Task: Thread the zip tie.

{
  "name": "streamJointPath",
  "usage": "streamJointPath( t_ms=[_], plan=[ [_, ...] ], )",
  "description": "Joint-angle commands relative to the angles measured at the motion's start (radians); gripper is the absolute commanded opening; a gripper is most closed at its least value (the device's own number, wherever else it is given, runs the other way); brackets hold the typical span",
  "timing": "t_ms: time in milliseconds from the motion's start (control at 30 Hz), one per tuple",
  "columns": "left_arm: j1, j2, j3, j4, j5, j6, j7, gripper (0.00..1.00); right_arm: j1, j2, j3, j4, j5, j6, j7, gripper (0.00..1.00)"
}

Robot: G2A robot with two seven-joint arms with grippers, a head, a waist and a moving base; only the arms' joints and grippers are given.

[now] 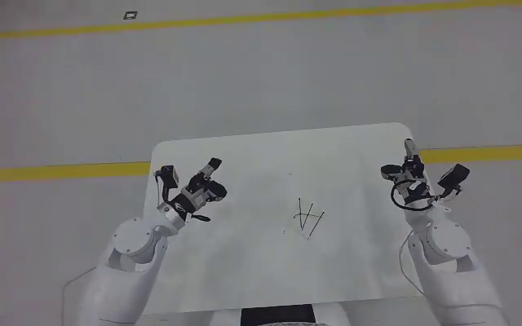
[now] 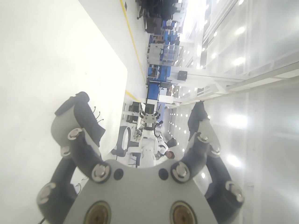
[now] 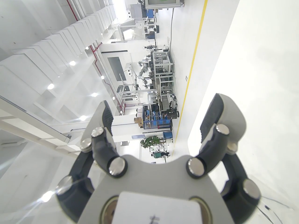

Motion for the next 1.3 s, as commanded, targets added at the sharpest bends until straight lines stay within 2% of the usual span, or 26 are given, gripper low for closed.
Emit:
streamJointPath(
  t_ms=[0,67,133,400,467,500,533,567,633,733,800,900,967,1067,1133,1200,1267],
  plan=[
    [-0.022,-0.002,0.043,0.023,-0.002,0.003,-0.033,1.0,0.0,0.0,0.0,0.0,0.0,0.0,0.0,1.0],
    [-0.041,-0.004,0.072,0.051,-0.011,0.009,-0.052,1.0,0.0,0.0,0.0,0.0,0.0,0.0,0.0,1.0],
    [-0.054,-0.004,0.105,0.059,-0.012,0.032,-0.111,1.0,0.0,0.0,0.0,0.0,0.0,0.0,0.0,1.0],
    [-0.059,-0.003,0.107,0.063,-0.007,0.029,-0.123,1.0,0.0,0.0,0.0,0.0,0.0,0.0,0.0,1.0],
    [-0.061,-0.004,0.121,0.053,-0.027,0.021,-0.166,1.0,0.0,0.0,0.0,0.0,0.0,0.0,0.0,1.0],
    [-0.07,-0.002,0.126,0.065,-0.034,0.021,-0.218,1.0,0.0,0.0,0.0,0.0,0.0,0.0,0.0,1.0],
    [-0.091,0.006,0.135,0.088,0.043,0.043,-0.268,1.0,0.0,0.0,0.0,0.0,0.0,0.0,0.0,1.0],
    [-0.106,0.009,0.144,0.101,0.08,0.044,-0.298,1.0,0.0,0.0,0.0,0.0,0.0,0.0,0.0,1.0],
    [-0.127,0.011,0.157,0.131,0.082,0.029,-0.343,1.0,0.0,0.0,0.0,0.0,0.0,0.0,0.0,1.0],
    [-0.156,0.013,0.171,0.18,0.101,-0.001,-0.362,1.0,0.0,0.0,0.0,0.0,0.0,0.0,0.0,1.0],
    [-0.163,0.013,0.171,0.198,0.08,-0.021,-0.345,1.0,0.004,0.001,0.0,-0.005,-0.015,-0.002,0.009,1.0],
    [-0.162,0.013,0.17,0.203,0.066,-0.033,-0.338,1.0,0.034,0.01,0.004,-0.03,-0.154,-0.014,0.104,1.0],
    [-0.162,0.013,0.17,0.203,0.066,-0.033,-0.338,1.0,0.058,0.015,0.006,-0.041,-0.207,-0.009,0.163,1.0],
    [-0.162,0.013,0.17,0.203,0.066,-0.033,-0.338,1.0,0.101,0.025,-0.006,-0.061,-0.308,0.028,0.281,1.0],
    [-0.162,0.013,0.17,0.203,0.066,-0.033,-0.338,1.0,0.127,0.033,-0.03,-0.076,-0.439,0.055,0.363,1.0],
    [-0.162,0.013,0.17,0.203,0.066,-0.033,-0.338,1.0,0.149,0.037,-0.062,-0.091,-0.546,0.064,0.401,1.0],
    [-0.162,0.013,0.17,0.203,0.066,-0.033,-0.338,1.0,0.164,0.038,-0.089,-0.108,-0.587,0.067,0.426,1.0]
  ],
)
